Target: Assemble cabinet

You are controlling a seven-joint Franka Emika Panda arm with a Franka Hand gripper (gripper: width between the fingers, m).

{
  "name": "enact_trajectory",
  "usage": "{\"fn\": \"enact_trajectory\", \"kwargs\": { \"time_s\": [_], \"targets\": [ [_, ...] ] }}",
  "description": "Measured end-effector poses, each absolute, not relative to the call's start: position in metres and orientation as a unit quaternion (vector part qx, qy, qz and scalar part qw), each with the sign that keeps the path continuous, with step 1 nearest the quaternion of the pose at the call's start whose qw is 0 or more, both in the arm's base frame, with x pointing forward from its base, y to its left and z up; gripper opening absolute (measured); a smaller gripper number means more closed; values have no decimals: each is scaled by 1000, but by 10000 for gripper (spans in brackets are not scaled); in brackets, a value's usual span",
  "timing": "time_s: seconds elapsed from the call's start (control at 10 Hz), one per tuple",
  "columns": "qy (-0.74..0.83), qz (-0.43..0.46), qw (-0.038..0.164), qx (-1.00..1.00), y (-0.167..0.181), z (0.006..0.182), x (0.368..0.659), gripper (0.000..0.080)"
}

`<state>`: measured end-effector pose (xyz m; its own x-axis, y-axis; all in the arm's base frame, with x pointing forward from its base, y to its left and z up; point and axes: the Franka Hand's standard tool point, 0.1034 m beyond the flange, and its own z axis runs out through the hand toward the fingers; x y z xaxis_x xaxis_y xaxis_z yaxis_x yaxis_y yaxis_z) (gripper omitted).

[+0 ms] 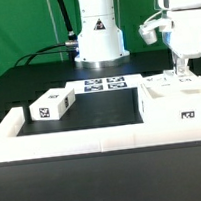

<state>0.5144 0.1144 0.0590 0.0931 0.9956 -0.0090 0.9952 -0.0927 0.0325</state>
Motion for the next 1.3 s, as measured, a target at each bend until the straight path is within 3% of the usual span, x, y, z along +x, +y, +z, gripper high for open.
{"fn": "enact_trajectory", "kwargs": {
  "time_s": [0.2,0.7,1.3],
  "targets": [
    [689,13,19,725,112,60,529,68],
    [685,13,18,728,113,59,528,68],
    [685,10,22,728,111,60,561,68]
  ]
}}
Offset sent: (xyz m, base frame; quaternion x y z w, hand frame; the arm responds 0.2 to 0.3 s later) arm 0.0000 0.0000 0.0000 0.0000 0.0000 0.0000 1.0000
